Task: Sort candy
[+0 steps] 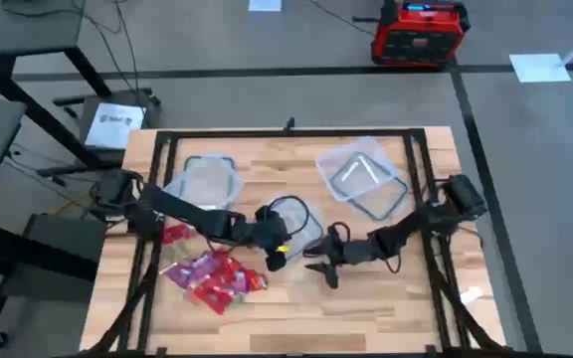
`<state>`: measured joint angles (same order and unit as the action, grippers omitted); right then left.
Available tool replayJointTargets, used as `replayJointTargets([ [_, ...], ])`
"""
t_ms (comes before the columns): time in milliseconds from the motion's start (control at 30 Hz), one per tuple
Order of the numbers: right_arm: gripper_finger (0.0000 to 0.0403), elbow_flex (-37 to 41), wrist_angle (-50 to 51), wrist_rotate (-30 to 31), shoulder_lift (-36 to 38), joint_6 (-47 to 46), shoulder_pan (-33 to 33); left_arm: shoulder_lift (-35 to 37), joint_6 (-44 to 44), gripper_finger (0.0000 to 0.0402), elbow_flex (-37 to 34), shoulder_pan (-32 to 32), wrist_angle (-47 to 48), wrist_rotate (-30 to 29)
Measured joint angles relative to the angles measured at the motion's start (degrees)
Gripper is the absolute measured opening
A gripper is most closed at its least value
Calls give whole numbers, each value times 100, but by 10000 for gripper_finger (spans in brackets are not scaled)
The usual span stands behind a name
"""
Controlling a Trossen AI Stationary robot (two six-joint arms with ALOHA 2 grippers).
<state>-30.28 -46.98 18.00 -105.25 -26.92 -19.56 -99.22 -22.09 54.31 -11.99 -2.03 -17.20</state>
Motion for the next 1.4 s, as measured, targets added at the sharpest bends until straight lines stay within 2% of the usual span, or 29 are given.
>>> replayJointTargets([
  [133,208,244,-153,0,2,-1,83,0,72,0,3,0,14,54],
  [333,208,927,-2058,-31,-2,0,331,0,190,0,-7,-4,-55,152],
  [433,208,1089,-2666,-102,-6,138,404,0,194,0,-7,-7,-96,287],
  [600,208,957,-2677,-904,-13,320,471,-95,191,0,-12,40,-82,474],
  [700,205,891,-2480,-1152,-17,382,471,-167,184,0,-6,112,-85,538],
  [900,192,878,-2455,-1349,-37,482,507,-381,136,0,-5,247,-309,587],
  [1133,179,710,-2718,-1454,-436,525,543,-743,173,0,12,396,-791,747],
  [1400,156,584,-4037,-1771,-715,612,670,-807,144,0,14,409,-996,775],
])
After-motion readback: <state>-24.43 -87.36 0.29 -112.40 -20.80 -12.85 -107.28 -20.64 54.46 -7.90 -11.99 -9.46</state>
